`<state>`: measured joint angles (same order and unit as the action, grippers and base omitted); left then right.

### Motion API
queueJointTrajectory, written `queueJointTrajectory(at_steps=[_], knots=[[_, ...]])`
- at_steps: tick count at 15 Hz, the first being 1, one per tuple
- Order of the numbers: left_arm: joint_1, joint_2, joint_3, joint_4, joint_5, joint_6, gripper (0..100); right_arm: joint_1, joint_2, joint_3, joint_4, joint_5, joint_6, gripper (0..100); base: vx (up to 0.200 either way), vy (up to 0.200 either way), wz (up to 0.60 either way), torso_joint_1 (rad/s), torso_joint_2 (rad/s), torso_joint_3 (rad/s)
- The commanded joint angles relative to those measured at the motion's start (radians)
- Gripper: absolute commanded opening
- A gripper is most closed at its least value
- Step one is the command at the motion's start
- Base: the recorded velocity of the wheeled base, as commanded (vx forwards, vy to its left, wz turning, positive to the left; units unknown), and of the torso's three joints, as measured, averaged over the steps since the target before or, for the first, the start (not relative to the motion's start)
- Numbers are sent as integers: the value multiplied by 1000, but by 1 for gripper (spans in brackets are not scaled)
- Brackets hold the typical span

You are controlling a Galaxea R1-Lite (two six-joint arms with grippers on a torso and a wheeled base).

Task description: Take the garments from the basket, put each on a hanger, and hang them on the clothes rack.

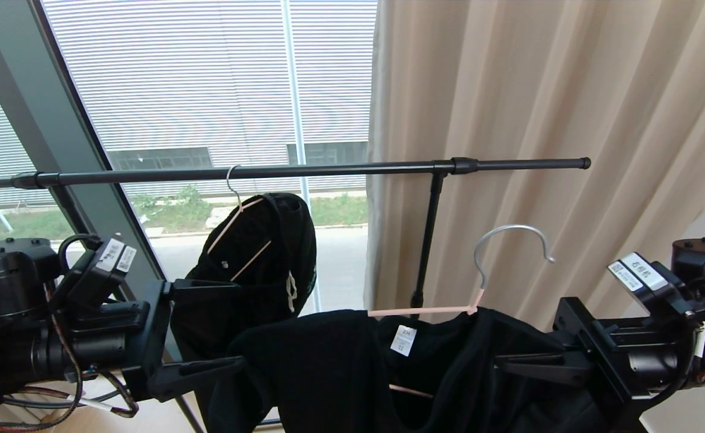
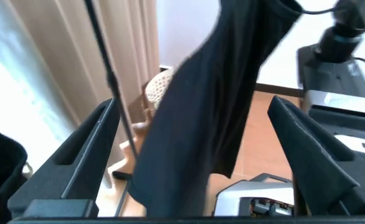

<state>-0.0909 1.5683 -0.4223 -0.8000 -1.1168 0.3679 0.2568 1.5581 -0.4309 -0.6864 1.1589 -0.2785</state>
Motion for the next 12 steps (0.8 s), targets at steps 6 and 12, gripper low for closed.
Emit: queueJointTrajectory(at_steps=[6,12], knots=[[-208,-151,-449,682,91,123,100,32,34,12,-1,1,-8,0,0,0,0,0,0,0],[-277,-120,-506,852,91,327,100,90,14,6,-1,-15,-13,0,0,0,0,0,0,0]])
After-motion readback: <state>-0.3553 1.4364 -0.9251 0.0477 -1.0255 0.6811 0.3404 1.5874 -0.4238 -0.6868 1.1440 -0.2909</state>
